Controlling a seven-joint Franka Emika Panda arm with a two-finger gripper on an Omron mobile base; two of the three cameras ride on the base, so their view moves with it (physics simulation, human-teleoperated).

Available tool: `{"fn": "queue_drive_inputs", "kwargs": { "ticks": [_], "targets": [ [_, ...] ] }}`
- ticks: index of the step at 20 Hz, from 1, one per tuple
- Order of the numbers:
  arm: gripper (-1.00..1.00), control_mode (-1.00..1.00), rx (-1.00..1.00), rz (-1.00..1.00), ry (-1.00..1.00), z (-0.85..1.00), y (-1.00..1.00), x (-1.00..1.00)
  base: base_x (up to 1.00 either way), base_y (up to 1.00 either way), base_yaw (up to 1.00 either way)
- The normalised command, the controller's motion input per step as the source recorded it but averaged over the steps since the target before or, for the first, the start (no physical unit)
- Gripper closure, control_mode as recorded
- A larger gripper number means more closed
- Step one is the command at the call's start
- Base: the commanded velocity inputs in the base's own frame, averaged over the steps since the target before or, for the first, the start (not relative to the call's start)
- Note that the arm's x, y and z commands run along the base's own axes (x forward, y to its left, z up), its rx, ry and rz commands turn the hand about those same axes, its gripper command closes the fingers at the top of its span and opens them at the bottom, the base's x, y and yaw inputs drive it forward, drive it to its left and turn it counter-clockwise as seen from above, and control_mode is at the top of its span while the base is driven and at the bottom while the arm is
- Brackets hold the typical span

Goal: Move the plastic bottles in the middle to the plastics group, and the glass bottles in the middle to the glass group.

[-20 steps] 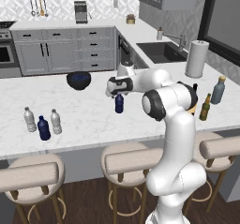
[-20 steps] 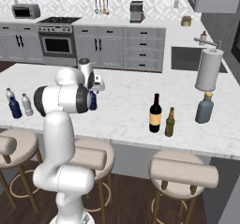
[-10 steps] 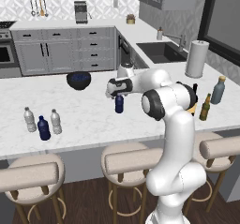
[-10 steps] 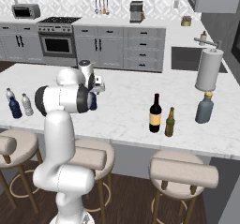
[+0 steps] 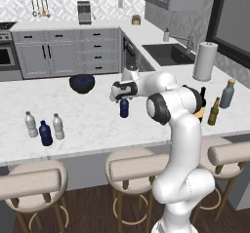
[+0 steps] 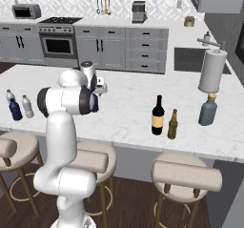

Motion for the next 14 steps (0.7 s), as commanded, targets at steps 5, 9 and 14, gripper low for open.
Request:
{"fn": "queue_drive_inputs", "kwargs": {
  "ticks": [5, 9, 14],
  "targets": [
    [-1.0, -1.0, 0.0, 0.0, 0.0, -0.01, 0.0, -0.03, 0.0, 0.0, 0.0],
    [-1.0, -1.0, 0.0, 0.0, 0.0, -0.07, 0.0, 0.0, 0.0, 0.0, 0.0],
    [-1.0, -1.0, 0.0, 0.0, 0.02, -0.06, 0.0, 0.0, 0.0, 0.0, 0.0]
  ]
}}
